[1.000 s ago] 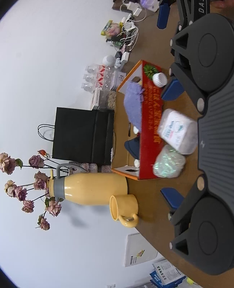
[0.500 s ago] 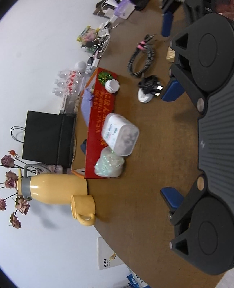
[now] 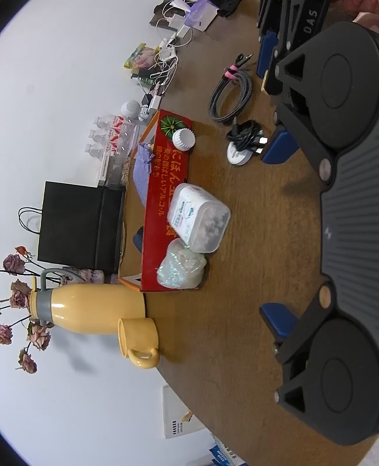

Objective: Organize objects
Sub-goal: 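Grasp the yellow block with the right gripper while the left gripper grasps the cotton-swab box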

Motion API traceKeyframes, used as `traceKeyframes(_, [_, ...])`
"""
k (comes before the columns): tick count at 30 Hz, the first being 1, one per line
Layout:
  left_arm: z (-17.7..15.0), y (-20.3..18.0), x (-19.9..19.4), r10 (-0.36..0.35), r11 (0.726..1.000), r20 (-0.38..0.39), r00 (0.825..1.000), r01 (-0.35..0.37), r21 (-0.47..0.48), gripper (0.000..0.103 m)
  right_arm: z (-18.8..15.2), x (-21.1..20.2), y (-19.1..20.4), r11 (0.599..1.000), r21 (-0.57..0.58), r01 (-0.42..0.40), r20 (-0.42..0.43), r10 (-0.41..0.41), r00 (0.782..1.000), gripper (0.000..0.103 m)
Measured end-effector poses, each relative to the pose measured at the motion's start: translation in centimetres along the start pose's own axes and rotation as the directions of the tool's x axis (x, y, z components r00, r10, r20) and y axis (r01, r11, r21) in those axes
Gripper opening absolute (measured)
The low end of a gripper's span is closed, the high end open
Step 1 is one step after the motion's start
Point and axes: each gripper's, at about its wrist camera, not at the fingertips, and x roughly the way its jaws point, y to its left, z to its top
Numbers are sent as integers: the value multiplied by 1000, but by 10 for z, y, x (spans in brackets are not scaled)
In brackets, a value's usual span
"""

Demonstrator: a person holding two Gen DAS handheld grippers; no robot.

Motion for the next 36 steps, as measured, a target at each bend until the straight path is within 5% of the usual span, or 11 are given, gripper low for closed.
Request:
traceKeyframes(8, [23,-5,19,-3,999,89,996,-1,49,101,26,8,-17,1000,11,17,61,-17,998,36])
traceKeyframes(13, [44,-6,44,-18,994,75,997,10,104,95,39,19,-30,999,31,33,78,-35,996,36])
traceKeyframes(18, [61,-11,67,-45,982,46,998,35,188,59,47,29,-38,998,35,53,79,-56,995,36])
traceKeyframes(21, [68,-17,84,-61,971,10,998,57,233,49,53,33,-44,997,46,64,83,-68,994,36])
traceKeyframes(25, [77,-22,103,-76,962,-19,997,79,262,58,58,40,-49,996,44,72,78,-76,994,36])
traceKeyframes(27, [80,-21,112,-74,963,-42,996,82,256,78,59,42,-50,996,42,72,76,-76,994,36])
traceKeyframes(32, [82,-12,132,-104,971,-106,989,124,203,65,60,53,-52,997,42,69,53,-71,996,36])
traceKeyframes(36, [81,-12,135,-119,971,-98,988,136,196,64,60,58,-50,998,32,62,41,-63,997,36])
